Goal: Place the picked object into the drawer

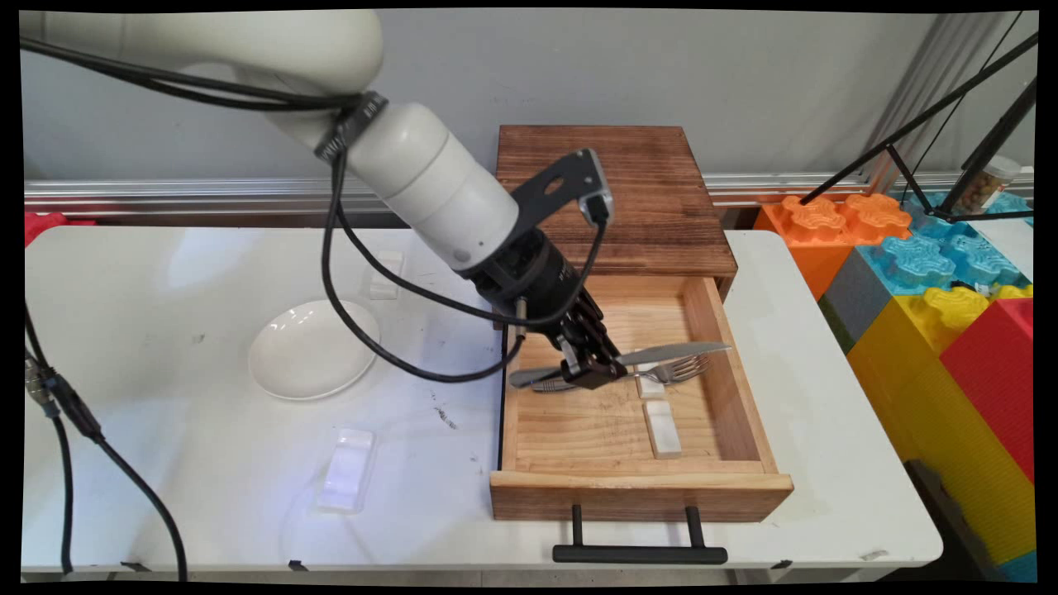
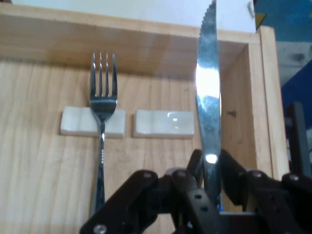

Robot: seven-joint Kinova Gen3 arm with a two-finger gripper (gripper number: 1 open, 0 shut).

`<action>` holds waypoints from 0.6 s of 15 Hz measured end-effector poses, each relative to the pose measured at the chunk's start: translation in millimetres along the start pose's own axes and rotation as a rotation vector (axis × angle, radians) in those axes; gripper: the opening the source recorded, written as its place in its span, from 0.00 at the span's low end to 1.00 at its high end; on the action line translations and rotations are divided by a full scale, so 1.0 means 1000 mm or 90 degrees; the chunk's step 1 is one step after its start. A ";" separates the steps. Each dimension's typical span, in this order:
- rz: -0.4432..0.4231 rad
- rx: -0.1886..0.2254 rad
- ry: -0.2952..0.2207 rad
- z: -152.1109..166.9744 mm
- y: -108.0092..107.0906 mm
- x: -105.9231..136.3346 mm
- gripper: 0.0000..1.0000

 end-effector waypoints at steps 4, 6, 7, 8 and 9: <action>-0.002 -0.001 -0.004 0.015 0.001 -0.004 0.00; 0.000 0.000 -0.004 0.024 0.000 -0.006 0.00; 0.002 0.001 -0.003 0.028 0.000 -0.007 0.00; 0.003 0.002 -0.003 0.032 0.000 -0.008 0.00; 0.005 0.002 -0.003 0.035 0.000 -0.009 0.00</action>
